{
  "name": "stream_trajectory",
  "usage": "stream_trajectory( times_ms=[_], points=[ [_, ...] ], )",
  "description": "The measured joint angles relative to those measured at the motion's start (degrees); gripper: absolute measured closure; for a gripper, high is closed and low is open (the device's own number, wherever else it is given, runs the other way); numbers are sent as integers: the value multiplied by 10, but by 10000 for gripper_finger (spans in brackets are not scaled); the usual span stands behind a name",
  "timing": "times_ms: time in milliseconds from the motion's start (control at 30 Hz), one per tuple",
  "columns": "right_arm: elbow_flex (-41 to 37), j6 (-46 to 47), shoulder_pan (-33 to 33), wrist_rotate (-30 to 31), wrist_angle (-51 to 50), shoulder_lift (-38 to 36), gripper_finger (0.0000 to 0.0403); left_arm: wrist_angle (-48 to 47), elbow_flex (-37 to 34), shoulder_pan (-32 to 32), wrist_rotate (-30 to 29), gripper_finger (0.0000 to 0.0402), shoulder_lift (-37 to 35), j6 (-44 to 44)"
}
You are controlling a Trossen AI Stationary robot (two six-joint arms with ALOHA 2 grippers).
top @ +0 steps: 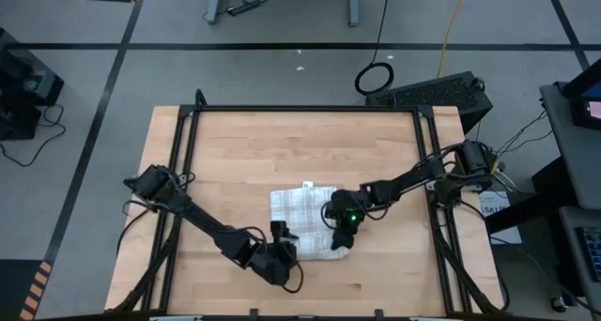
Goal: Roll towel into tight, uniform cylinder
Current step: Roll the white towel
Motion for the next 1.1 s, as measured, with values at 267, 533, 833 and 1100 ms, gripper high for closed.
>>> stream_trajectory(
  times_ms=[267,533,833,1100],
  points=[
    [0,0,-9,-3,1,0,343,-10,0,14,30,53,7,-29],
    [0,-17,-13,-12,1,-5,238,-12,0,14,61,170,7,-60],
    [0,-81,-24,35,-80,-118,80,-53,1,17,41,313,3,-22],
    [1,-169,85,275,-171,-238,63,-81,-1,36,93,309,-25,48]
  ],
)
